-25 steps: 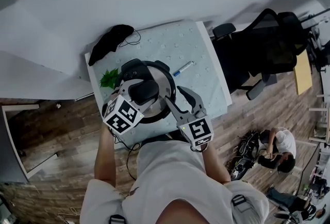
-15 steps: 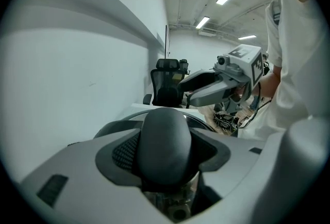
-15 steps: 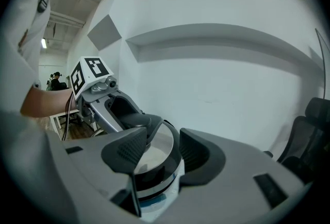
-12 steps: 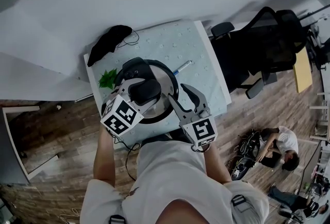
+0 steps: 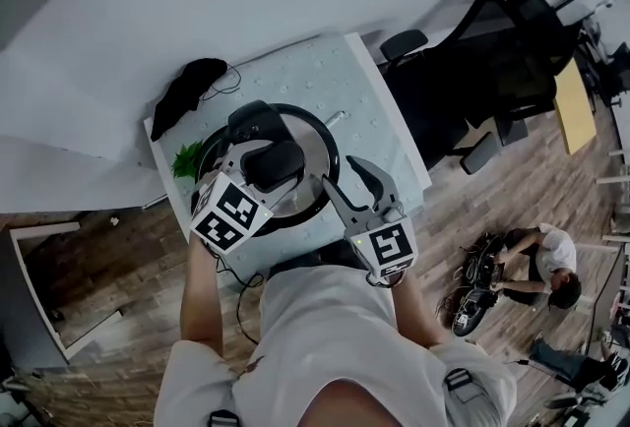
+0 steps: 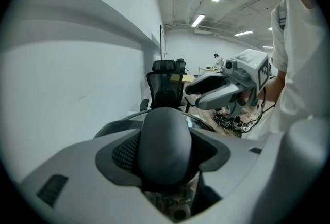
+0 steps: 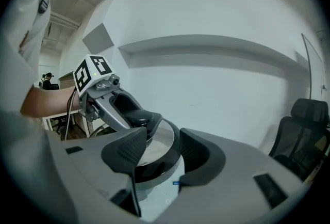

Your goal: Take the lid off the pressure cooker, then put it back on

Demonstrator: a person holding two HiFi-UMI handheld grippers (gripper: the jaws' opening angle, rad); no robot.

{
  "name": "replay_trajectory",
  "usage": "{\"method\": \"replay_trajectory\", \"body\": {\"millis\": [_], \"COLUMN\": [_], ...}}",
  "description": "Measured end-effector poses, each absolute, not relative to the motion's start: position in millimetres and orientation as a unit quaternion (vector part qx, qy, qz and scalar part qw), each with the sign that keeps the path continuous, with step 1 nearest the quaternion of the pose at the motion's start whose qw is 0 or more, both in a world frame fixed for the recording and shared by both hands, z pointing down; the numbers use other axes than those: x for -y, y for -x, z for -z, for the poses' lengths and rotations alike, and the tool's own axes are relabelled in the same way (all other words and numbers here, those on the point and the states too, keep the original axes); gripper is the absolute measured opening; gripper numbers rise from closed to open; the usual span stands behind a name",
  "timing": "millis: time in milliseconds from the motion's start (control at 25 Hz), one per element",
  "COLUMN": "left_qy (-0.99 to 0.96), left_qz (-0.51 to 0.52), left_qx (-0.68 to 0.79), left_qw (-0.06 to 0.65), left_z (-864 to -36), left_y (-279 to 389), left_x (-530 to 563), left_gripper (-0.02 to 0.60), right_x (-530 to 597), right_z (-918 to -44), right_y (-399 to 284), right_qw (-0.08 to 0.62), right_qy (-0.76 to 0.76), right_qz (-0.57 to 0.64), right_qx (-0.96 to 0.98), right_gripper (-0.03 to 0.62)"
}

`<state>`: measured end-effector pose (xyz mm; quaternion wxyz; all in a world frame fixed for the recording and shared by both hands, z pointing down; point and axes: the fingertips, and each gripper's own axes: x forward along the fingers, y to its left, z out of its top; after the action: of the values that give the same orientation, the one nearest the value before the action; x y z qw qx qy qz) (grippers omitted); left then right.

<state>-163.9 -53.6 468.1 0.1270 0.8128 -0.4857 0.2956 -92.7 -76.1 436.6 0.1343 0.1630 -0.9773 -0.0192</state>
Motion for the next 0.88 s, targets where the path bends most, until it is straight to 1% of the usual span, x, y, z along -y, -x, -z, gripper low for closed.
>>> {"method": "replay_trajectory", "body": {"millis": [880], "left_qy": [-0.853], "left_qz": [-0.304], "left_qx": [0.406], "left_qw": [0.119], "left_z": [-487], "left_y": [26], "left_x": [156], "left_gripper": [0.275], "right_x": [156], "right_z": [-448], "right_y": [-48], "right_qw": [0.136], "right_qy": [-0.297], "right_qz": [-0.006], "right_qx": [0.945], "right_gripper": [0.202]}}
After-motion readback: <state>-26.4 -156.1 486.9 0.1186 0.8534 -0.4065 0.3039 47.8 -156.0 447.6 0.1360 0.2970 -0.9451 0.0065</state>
